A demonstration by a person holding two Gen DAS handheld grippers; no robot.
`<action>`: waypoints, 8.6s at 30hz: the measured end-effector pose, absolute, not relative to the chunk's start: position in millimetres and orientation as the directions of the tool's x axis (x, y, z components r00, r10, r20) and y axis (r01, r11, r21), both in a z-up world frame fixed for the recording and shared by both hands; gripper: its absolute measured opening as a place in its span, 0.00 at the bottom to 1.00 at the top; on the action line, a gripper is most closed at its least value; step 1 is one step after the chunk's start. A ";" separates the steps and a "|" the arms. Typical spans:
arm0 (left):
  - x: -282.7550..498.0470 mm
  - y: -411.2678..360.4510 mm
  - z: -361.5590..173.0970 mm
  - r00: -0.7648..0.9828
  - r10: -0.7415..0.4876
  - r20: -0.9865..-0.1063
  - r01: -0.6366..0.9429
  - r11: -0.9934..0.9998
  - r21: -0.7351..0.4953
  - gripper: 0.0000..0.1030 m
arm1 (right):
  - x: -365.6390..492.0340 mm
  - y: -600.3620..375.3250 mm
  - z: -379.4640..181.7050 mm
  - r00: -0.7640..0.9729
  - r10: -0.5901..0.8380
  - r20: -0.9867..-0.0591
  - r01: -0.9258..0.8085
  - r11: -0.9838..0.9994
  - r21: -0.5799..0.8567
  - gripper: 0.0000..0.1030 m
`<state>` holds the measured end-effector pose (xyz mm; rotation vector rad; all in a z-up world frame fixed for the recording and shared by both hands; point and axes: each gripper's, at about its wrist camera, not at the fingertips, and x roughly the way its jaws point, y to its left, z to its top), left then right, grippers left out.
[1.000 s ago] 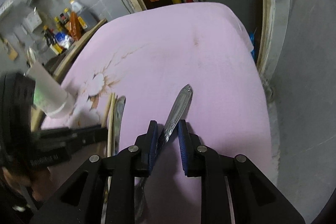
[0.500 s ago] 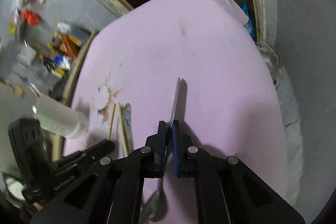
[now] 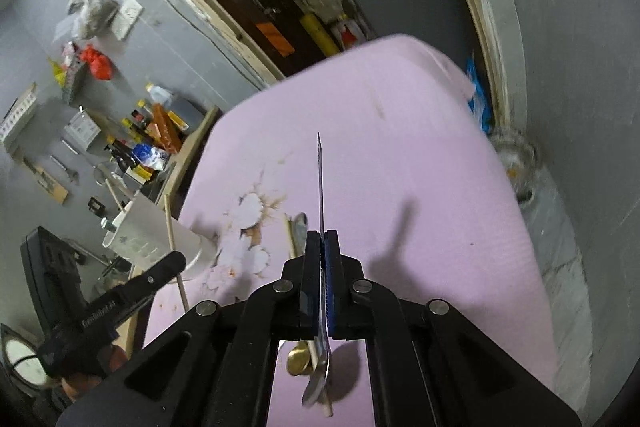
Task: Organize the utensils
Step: 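Lift the chopstick and knife up over the white caddy with both tools, then open both tools to drop the chopstick and knife into the caddy, then move both tools back down to the remaining utensils, then grasp a silver spoon with the left tool while the right tool grasps a wooden chopstick, then lift the spoon and chopstick up toward the white caddy with both tools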
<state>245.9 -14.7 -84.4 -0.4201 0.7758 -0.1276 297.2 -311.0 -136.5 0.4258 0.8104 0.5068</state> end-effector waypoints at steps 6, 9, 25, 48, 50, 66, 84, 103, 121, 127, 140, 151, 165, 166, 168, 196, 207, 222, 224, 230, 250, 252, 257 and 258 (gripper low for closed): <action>237.5 -6.1 -57.2 0.779 -0.221 -0.587 -0.035 0.919 -0.392 0.02 | 285.8 -299.5 -108.1 0.665 0.552 -0.504 -0.300 0.814 0.497 0.00; 231.8 -2.5 -38.8 0.814 -0.200 -0.546 -0.016 0.931 -0.364 0.02 | 282.7 -288.8 -88.7 0.699 0.540 -0.468 -0.337 0.827 0.450 0.00; 225.3 101.3 61.6 0.934 -0.140 -0.330 0.014 0.933 -0.358 0.02 | 279.7 -186.5 11.8 0.752 0.622 -0.217 -0.525 0.765 0.374 0.00; 256.4 226.5 21.6 0.963 0.024 -0.269 -0.128 0.918 -0.375 0.02 | 296.8 -61.0 -17.9 0.821 0.502 -0.272 -0.466 0.865 0.189 0.00; 259.4 219.8 16.5 0.963 0.022 -0.269 -0.120 0.928 -0.354 0.02 | 297.6 -56.9 -23.8 0.821 0.496 -0.283 -0.465 0.868 0.173 0.00; 259.0 190.2 -17.3 0.957 0.031 -0.288 -0.104 0.965 -0.240 0.02 | 297.9 -42.9 -52.2 0.778 0.501 -0.380 -0.480 0.863 0.156 0.01; 233.5 194.6 -19.1 0.928 -0.020 -0.372 -0.094 0.953 -0.287 0.02 | 287.7 -47.8 -45.0 0.745 0.539 -0.393 -0.514 0.839 0.176 0.05; 207.1 166.3 17.6 0.932 -0.035 -0.361 -0.076 0.954 -0.289 0.72 | 247.5 -113.1 -9.7 0.845 0.460 -0.273 -0.420 0.886 0.194 0.78; 191.8 84.3 21.0 0.948 0.004 -0.318 -0.051 0.989 -0.138 0.90 | 224.6 -209.8 -17.0 0.919 0.298 -0.258 -0.274 0.954 0.124 1.00; 193.9 56.7 11.8 0.945 0.018 -0.326 -0.052 0.994 -0.097 0.91 | 220.4 -236.5 -31.6 0.917 0.269 -0.296 -0.250 0.963 0.099 1.00; 196.3 -6.1 -40.3 0.879 -0.057 -0.474 0.034 0.998 -0.057 0.90 | 232.3 -284.8 -82.5 0.842 0.273 -0.464 -0.257 0.961 0.100 1.00; 193.8 -65.4 -101.5 0.735 -0.189 -0.651 0.198 0.978 -0.060 0.89 | 235.3 -305.5 -136.4 0.701 0.347 -0.623 -0.341 0.930 0.134 0.83; 212.7 -111.1 -155.6 0.487 -0.263 -0.833 0.364 0.928 -0.081 0.27 | 215.4 -290.1 -177.8 0.532 0.451 -0.717 -0.485 0.856 0.179 0.43; 214.5 -112.5 -160.4 0.467 -0.258 -0.846 0.365 0.928 -0.081 0.26 | 215.8 -288.6 -178.9 0.528 0.453 -0.719 -0.488 0.854 0.180 0.42; 218.2 -113.8 -170.2 0.437 -0.234 -0.869 0.362 0.930 -0.069 0.26 | 214.7 -286.7 -180.4 0.520 0.455 -0.723 -0.495 0.850 0.180 0.41; 257.3 -80.7 -162.1 0.525 -0.062 -0.849 0.053 0.998 -0.040 0.06 | 238.2 -278.3 -176.5 0.552 0.407 -0.727 -0.452 0.879 0.149 0.18; 246.8 -49.2 -160.6 0.524 -0.043 -0.851 -0.049 0.996 -0.080 0.06 | 286.9 -218.8 -178.1 0.456 0.459 -0.763 -0.594 0.795 0.124 0.14; 271.1 -20.1 -158.0 0.419 -0.179 -0.890 -0.018 0.978 -0.206 0.06 | 315.9 -207.8 -182.9 0.365 0.498 -0.787 -0.542 0.800 0.255 0.04; 269.1 -16.5 -156.7 0.414 -0.194 -0.889 -0.030 0.974 -0.226 0.06 | 315.3 -211.8 -183.2 0.354 0.515 -0.780 -0.526 0.800 0.289 0.04; 256.0 -14.1 -151.7 0.455 -0.177 -0.873 -0.053 0.973 -0.225 0.05 | 310.4 -219.8 -183.1 0.348 0.517 -0.782 -0.509 0.805 0.306 0.04; 208.5 22.9 -142.2 0.457 -0.154 -0.876 -0.169 0.952 -0.255 0.05 | 326.9 -163.3 -177.0 0.304 0.501 -0.810 -0.720 0.678 0.149 0.05; 205.6 24.5 -141.7 0.456 -0.151 -0.877 -0.168 0.953 -0.252 0.05 | 331.4 -159.4 -179.5 0.295 0.498 -0.816 -0.732 0.666 0.142 0.06; 211.8 20.8 -143.1 0.450 -0.157 -0.879 -0.155 0.956 -0.249 0.05 | 340.5 -152.8 -184.3 0.233 0.512 -0.827 -0.748 0.637 0.184 0.06; 216.0 18.8 -145.0 0.448 -0.161 -0.880 -0.154 0.955 -0.253 0.05 | 339.1 -150.3 -184.2 0.230 0.511 -0.828 -0.761 0.625 0.174 0.06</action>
